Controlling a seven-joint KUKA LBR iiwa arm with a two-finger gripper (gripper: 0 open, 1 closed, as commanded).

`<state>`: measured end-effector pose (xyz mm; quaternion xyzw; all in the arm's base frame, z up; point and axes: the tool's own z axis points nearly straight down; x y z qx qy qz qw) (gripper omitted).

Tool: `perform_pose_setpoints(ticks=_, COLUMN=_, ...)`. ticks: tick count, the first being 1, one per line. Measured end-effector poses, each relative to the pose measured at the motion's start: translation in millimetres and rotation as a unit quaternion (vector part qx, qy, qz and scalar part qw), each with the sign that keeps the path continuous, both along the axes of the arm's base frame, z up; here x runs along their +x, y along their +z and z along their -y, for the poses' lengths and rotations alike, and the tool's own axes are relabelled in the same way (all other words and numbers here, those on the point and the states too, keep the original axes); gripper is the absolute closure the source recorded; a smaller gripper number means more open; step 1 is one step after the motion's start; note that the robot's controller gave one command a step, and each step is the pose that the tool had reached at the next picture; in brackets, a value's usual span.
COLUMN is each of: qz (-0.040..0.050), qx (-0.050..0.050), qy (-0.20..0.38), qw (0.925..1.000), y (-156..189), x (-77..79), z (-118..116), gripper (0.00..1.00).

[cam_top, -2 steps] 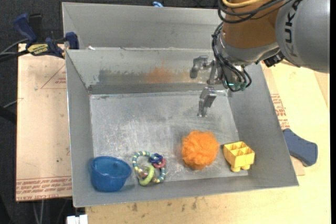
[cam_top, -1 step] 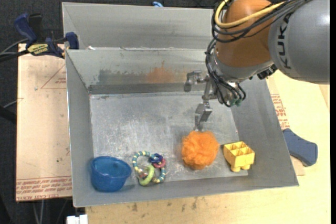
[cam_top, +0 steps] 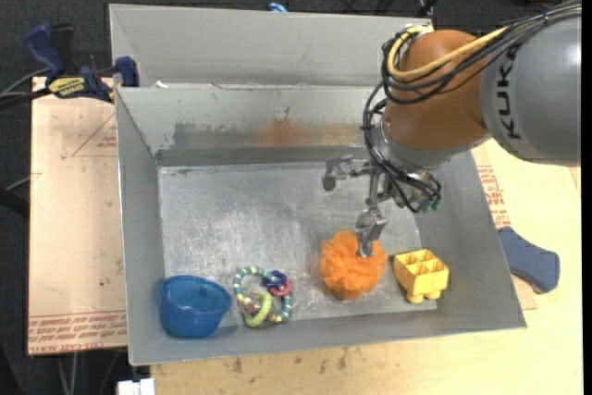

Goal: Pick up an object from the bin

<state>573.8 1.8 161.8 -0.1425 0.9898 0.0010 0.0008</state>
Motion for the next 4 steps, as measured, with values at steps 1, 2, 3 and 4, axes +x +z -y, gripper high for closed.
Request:
perform_pose_setpoints(ticks=1, qz=0.0012, qx=-0.004, qy=0.064, qw=0.9979, y=-78, x=-6.0, z=17, gripper=1.00)
perform_pose_setpoints(ticks=2, qz=0.0018, qx=-0.004, qy=0.064, qw=0.9979, y=-78, x=-5.8, z=17, gripper=1.00)
perform_pose_setpoints(ticks=3, qz=0.0018, qx=-0.003, qy=0.062, qw=0.9981, y=-79, x=-3.8, z=18, gripper=1.00)
perform_pose_setpoints(ticks=4, qz=0.0014, qx=-0.004, qy=0.081, qw=0.9967, y=-83, x=4.2, z=18, gripper=1.00)
